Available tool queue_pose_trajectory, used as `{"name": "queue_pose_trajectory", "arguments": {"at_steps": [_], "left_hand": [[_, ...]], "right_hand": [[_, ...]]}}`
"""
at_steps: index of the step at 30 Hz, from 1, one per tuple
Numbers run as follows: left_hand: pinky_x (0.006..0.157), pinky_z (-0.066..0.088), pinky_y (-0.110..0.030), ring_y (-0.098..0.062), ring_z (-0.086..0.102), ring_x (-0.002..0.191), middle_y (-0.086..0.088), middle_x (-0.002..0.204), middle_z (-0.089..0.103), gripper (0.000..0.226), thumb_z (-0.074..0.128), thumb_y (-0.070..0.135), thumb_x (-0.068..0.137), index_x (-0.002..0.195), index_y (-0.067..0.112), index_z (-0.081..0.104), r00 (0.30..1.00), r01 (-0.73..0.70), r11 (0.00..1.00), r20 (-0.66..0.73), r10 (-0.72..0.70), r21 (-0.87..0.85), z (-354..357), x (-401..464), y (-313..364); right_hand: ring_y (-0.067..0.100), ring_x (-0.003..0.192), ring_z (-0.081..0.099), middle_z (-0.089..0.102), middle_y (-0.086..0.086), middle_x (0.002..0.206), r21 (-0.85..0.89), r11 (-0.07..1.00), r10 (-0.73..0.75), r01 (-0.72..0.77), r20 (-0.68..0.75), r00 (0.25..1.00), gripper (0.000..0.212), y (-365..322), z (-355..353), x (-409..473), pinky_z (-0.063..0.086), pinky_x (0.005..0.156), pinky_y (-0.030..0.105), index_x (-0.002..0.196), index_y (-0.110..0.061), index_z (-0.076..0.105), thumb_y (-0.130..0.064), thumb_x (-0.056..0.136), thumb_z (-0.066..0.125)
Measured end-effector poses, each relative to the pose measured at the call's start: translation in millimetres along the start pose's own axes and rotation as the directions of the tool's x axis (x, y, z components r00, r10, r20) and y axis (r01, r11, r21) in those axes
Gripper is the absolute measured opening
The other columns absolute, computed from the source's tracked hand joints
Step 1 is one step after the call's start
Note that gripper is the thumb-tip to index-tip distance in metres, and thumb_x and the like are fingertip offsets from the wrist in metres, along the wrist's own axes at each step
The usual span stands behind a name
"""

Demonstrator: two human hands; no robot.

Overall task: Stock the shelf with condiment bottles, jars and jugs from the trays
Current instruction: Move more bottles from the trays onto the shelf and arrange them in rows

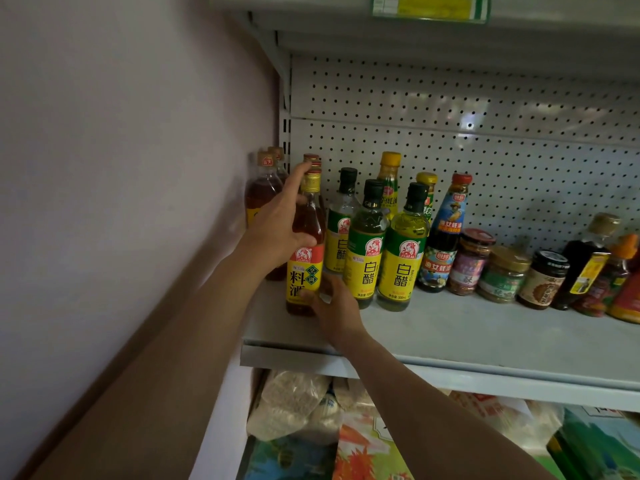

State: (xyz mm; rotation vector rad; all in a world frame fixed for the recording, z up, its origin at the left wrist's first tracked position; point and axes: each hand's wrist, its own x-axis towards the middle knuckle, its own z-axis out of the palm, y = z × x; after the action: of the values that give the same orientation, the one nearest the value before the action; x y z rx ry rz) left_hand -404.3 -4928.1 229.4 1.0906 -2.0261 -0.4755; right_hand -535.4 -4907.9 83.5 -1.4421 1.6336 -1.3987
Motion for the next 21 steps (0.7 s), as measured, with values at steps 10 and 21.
{"name": "queue_pose_trajectory", "arguments": {"at_steps": [10, 21], "left_hand": [[0.097, 0.044, -0.055, -0.028, 0.046, 0.134, 0.002, 0.14, 0.056, 0.121, 0.085, 0.014, 0.072, 0.151, 0.051, 0.001, 0.999, 0.022, 0.988, -0.044, -0.015, 0.151, 2, 24, -9], [0.082, 0.054, -0.049, -0.03, 0.064, 0.115, -0.003, 0.14, 0.058, 0.12, 0.082, 0.013, 0.076, 0.148, 0.054, -0.004, 0.999, 0.019, 0.981, -0.052, -0.009, 0.194, 11, 48, -20]], "right_hand": [[0.013, 0.099, 0.062, 0.065, -0.009, 0.105, -0.071, 0.997, -0.009, 0.003, -0.086, 0.996, 0.033, -2, 16, 20, 0.052, 0.089, 0.031, 0.123, -0.02, 0.06, -0.028, 0.092, 0.07], [0.027, 0.093, 0.065, 0.072, 0.006, 0.105, -0.172, 0.968, 0.137, -0.182, -0.244, 0.96, 0.04, 3, 30, 40, 0.046, 0.075, 0.03, 0.11, -0.016, 0.065, -0.051, 0.092, 0.064]]}}
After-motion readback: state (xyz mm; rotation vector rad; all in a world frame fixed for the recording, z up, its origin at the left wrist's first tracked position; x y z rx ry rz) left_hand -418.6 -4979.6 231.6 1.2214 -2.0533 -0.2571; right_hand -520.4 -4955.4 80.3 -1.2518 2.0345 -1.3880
